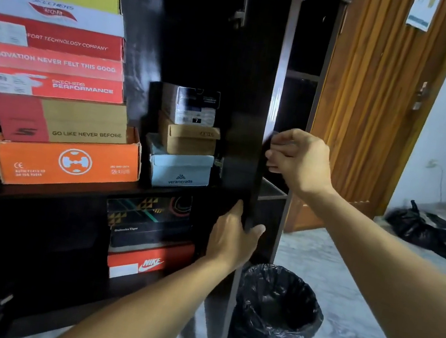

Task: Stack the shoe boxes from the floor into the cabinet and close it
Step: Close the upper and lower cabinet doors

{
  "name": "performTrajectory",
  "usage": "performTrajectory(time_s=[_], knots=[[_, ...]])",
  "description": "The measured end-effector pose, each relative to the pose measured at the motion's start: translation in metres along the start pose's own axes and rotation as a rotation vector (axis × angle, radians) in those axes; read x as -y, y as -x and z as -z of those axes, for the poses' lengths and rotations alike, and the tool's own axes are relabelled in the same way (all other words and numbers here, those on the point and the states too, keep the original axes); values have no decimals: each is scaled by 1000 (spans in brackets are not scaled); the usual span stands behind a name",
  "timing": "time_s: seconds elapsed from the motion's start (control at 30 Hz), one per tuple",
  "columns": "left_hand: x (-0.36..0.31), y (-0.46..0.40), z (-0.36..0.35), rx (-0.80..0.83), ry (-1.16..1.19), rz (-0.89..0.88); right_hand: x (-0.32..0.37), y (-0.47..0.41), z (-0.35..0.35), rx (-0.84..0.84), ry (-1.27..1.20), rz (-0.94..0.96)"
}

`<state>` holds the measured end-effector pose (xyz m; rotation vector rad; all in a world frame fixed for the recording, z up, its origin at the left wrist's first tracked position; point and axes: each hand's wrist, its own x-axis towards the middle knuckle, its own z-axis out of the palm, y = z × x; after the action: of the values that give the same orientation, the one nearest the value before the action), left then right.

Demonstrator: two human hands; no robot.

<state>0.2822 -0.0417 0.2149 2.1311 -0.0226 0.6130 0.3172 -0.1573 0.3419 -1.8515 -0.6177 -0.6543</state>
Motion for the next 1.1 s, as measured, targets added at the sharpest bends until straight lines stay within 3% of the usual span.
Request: performTrajectory(time_s=[0.13, 0.43, 0.53, 0.67, 0.73, 1.1], knots=[[31, 0, 32, -186, 41, 9, 22, -3, -43, 102, 6, 123], [102, -27, 116, -416, 2, 72, 58, -31, -148, 352, 260, 241], [120, -40, 132, -415, -201, 74, 62, -44, -177, 390, 394, 244], [138, -57, 149, -451, -733, -132, 49, -59, -210, 356, 550, 285], [153, -70, 155, -446, -882, -197, 38, -67, -222, 363, 608, 294], [197, -130, 178, -374, -1105, -180, 16, -111, -281, 313, 754, 287]])
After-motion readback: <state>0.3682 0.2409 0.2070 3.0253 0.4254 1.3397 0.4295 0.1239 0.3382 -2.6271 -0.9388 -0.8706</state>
